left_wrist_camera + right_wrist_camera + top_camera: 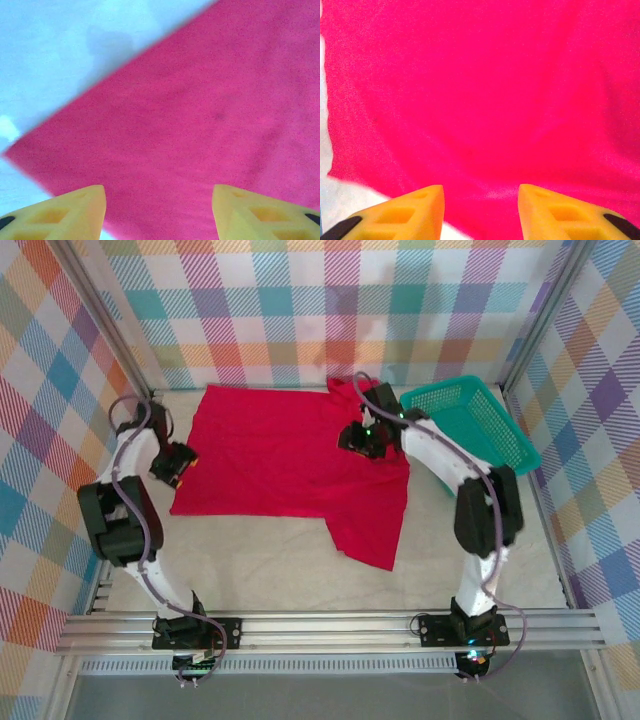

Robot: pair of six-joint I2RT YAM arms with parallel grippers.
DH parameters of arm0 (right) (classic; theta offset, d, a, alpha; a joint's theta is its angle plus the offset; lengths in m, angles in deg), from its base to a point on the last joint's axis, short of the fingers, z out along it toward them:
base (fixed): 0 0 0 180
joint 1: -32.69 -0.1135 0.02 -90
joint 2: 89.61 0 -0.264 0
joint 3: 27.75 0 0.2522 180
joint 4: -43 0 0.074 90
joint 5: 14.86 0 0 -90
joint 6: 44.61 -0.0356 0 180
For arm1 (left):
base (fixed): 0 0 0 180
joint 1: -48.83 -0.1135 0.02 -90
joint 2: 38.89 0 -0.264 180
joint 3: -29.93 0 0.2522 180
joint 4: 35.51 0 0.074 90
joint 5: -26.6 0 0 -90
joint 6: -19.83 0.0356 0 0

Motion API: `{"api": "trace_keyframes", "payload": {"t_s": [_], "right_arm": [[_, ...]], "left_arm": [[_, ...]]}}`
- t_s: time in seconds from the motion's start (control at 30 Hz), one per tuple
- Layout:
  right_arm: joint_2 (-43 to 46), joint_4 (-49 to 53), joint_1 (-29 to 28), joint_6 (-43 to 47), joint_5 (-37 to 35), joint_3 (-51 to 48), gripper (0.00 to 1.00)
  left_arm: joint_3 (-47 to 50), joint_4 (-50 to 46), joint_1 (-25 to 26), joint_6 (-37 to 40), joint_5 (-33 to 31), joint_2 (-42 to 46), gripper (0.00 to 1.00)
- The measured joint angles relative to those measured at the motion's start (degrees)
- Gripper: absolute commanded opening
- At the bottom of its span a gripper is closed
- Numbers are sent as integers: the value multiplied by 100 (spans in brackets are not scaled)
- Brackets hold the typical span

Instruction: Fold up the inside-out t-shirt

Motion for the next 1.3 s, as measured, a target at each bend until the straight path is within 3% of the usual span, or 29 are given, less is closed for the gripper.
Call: {"api": "trace_keyframes", "payload": {"t_s": [0.2,0.43,0.63,0.73,0.93,1.3], "right_arm": [[1255,-555,-15,-216,-205,-2291,44],[2334,-483,-17,-350,-343,-3497,45],[3154,-345,-17,-518,-343,-3834,45],[3364,-146,-17,-619,-345,-4079,45],[3475,221,-76,-835,-354,-4741,44],[3473,297,-1045,-1561,-496,-5141,43]], "left_arm": [[1569,350,-549,-177,-42,330,57],[1604,728,-542,-271,-52,264,53],[1600,922,-542,-391,-107,92,28],[1611,1027,-542,-444,-125,20,1],[1617,1036,-507,-455,-177,44,0],[1711,986,-61,-501,-343,632,0]]}}
